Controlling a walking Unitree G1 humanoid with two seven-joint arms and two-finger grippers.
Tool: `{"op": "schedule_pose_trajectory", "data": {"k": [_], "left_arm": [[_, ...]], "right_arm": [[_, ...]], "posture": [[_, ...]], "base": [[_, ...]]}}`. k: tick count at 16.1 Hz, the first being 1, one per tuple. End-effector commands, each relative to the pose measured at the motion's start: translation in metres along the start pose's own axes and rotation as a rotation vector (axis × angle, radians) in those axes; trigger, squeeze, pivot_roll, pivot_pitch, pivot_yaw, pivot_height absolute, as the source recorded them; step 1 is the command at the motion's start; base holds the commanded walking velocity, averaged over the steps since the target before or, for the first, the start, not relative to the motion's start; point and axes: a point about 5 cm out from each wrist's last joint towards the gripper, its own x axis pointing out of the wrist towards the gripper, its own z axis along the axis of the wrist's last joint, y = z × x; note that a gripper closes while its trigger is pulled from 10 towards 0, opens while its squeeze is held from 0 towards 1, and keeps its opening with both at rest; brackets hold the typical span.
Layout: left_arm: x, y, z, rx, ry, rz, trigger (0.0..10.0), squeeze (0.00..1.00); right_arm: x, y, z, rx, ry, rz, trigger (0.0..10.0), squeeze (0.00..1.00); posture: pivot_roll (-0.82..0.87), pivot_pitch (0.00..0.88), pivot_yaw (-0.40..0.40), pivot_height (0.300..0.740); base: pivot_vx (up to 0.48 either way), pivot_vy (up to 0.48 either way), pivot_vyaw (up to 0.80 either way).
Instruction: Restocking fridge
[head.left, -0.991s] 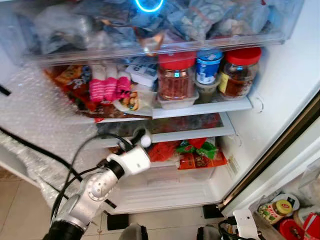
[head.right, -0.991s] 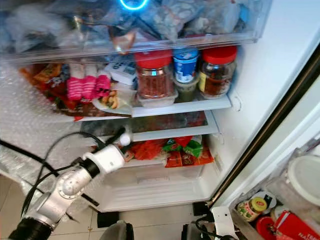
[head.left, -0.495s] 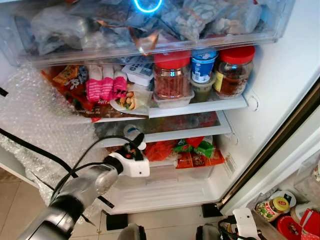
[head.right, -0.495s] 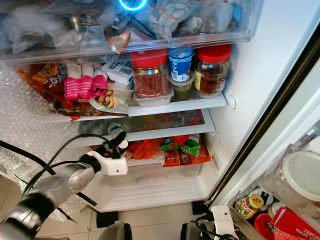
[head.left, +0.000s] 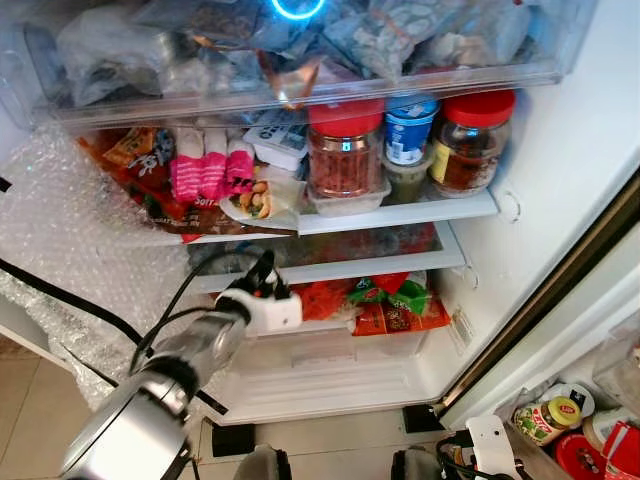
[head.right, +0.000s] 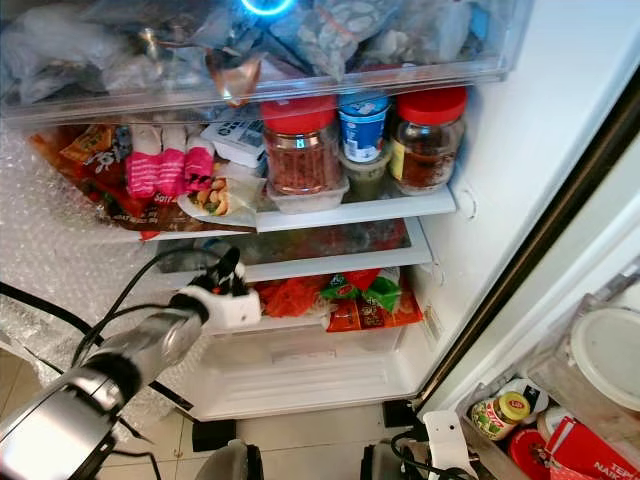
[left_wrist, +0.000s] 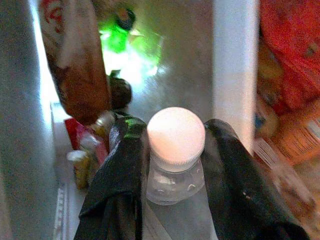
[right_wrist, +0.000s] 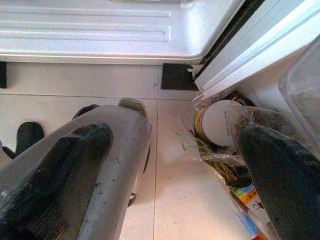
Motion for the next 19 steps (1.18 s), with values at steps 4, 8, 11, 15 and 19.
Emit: {"op": "schedule_pose_trajectory", "data": {"k": [4, 8, 11, 15, 19], "left_arm": [[0.006, 0.009, 0.001, -0.081, 0.047, 0.014, 10.0, 1.00], [0.009, 0.016, 0.000, -0.112, 0.050, 0.043, 10.0, 1.00], [0.009, 0.019, -0.002, -0.130, 0.058, 0.056, 10.0, 1.00], [0.008, 0.018, 0.000, -0.198, 0.055, 0.056, 10.0, 1.00], [0.001, 0.005, 0.002, -0.505, 0.033, 0.041, 10.0, 0.00]], "right_arm": [[-0.005, 0.003, -0.025, 0.025, 0.086, -0.012, 10.0, 0.00], [-0.005, 0.003, -0.024, 0.019, 0.086, -0.008, 10.0, 0.00], [-0.004, 0.003, -0.023, 0.016, 0.086, -0.008, 10.0, 0.00], [-0.004, 0.004, -0.023, 0.014, 0.089, -0.004, 10.0, 0.00], [-0.004, 0.004, -0.022, 0.018, 0.086, -0.006, 10.0, 0.00]], "posture": [[-0.05, 0.175, 0.056, 0.653], [-0.05, 0.172, 0.054, 0.653], [-0.04, 0.170, 0.053, 0.653], [-0.04, 0.169, 0.054, 0.653], [-0.04, 0.170, 0.059, 0.653]], "base": [[0.000, 0.000, 0.00], [0.000, 0.000, 0.00], [0.000, 0.000, 0.00], [0.000, 0.000, 0.00], [0.000, 0.000, 0.00]]}}
